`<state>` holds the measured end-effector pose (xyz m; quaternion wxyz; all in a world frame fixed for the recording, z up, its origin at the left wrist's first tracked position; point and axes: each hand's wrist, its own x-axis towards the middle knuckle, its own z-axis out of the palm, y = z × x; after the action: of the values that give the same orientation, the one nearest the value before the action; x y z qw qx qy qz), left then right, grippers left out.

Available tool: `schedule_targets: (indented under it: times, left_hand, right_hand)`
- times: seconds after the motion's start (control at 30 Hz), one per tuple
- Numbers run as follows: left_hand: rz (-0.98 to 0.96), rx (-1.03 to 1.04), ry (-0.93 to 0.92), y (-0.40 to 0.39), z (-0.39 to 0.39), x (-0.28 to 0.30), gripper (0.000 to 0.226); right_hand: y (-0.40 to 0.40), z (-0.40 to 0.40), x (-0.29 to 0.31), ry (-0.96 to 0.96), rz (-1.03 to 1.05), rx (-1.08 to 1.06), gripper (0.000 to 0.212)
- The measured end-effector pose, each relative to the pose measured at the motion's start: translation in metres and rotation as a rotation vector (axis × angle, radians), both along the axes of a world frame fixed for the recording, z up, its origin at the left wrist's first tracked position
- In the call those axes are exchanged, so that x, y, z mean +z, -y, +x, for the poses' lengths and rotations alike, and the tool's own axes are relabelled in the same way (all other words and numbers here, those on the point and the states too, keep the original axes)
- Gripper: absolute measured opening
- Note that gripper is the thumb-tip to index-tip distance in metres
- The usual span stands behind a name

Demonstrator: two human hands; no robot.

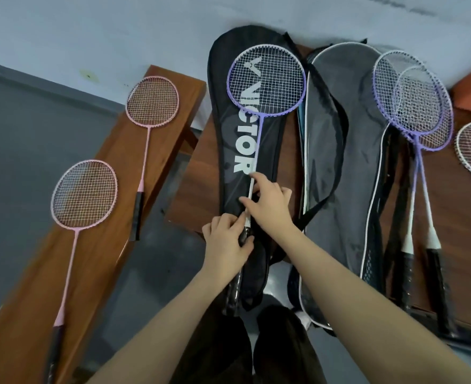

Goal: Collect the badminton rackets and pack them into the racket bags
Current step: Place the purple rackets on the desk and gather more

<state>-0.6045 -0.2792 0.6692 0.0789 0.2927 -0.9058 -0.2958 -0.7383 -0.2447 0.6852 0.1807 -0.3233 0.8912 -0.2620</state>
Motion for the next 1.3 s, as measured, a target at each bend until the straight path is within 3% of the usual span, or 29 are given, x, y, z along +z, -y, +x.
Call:
schedule_targets:
  times: [0.1,0.23,0.4,0.77,1.03,1.2,1.3]
  left_hand:
    - [0.052,0.055,-0.079,0.001,0.006,0.002,0.051]
    - [0.159,0.11,-0.198,-0.008,0.01,0.021,0.05]
    - [0.196,0.097,-0.31,-0.042,-0.001,0.048,0.05]
    - [0.126,-0.061,-0.528,-0.223,-0.078,0.082,0.045]
    - [0.285,-0.095,-0.438,-0.303,-0.154,0.102,0.047]
    - [0.307,-0.046,-0.477,-0.311,-0.206,0.082,0.043]
    - [0.285,0.004,-0.4,-0.315,-0.229,0.063,0.042]
  right_hand:
    - [0.004,-0.001,0.003,0.068,-0.055,0.012,0.046]
    - [-0.006,0.004,0.016,0.24,-0.277,-0.094,0.04]
    - [-0.048,-0.003,0.049,0.276,-0.445,-0.15,0.039]
    - [-0.253,-0.076,0.109,0.029,-0.513,-0.1,0.033]
    - [-0.336,-0.142,0.109,0.039,-0.55,-0.184,0.026]
    - [-0.36,-0.204,0.097,0.076,-0.558,-0.207,0.028]
    - [-0.382,-0.249,0.081,0.039,-0.481,-0.308,0.025]
